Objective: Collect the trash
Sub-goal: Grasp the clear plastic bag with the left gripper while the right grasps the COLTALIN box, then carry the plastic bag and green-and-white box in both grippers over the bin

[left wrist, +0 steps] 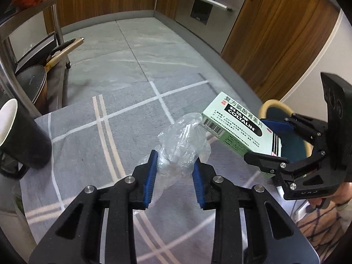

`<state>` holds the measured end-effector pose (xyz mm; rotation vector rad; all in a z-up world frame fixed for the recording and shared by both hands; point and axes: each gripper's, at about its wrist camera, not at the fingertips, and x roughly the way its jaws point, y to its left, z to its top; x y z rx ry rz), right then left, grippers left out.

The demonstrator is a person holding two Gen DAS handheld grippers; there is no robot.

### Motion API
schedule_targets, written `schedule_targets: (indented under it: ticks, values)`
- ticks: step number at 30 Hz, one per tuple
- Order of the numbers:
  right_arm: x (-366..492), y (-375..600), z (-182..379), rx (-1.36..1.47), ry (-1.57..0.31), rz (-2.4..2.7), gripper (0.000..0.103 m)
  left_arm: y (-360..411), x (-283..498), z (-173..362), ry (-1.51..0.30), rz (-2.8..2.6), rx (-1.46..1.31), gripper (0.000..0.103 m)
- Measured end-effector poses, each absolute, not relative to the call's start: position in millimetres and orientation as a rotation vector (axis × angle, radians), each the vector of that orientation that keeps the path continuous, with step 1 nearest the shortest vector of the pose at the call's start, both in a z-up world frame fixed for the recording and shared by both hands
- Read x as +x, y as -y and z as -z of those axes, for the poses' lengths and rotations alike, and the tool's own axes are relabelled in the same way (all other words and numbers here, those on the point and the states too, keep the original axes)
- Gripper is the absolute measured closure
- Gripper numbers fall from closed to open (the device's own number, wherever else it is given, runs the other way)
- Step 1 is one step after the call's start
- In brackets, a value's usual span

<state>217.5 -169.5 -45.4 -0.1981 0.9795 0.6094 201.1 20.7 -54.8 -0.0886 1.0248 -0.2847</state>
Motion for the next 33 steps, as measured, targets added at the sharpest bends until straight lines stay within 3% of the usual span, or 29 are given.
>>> schedule_targets:
  ticks: [16, 33]
  values:
    - [147.8, 234.9, -10.7, -0.078, -0.832, -0.509, 0.03, 13.1, 151.0, 18.3, -0.918, 0.363, -0.129, 0.073]
    - [113.2, 312.7, -9.9, -0.008, -0.795, -0.367, 0.03, 93.5, 141.7, 5.0, -0.883, 0.5, -0.088, 0.073]
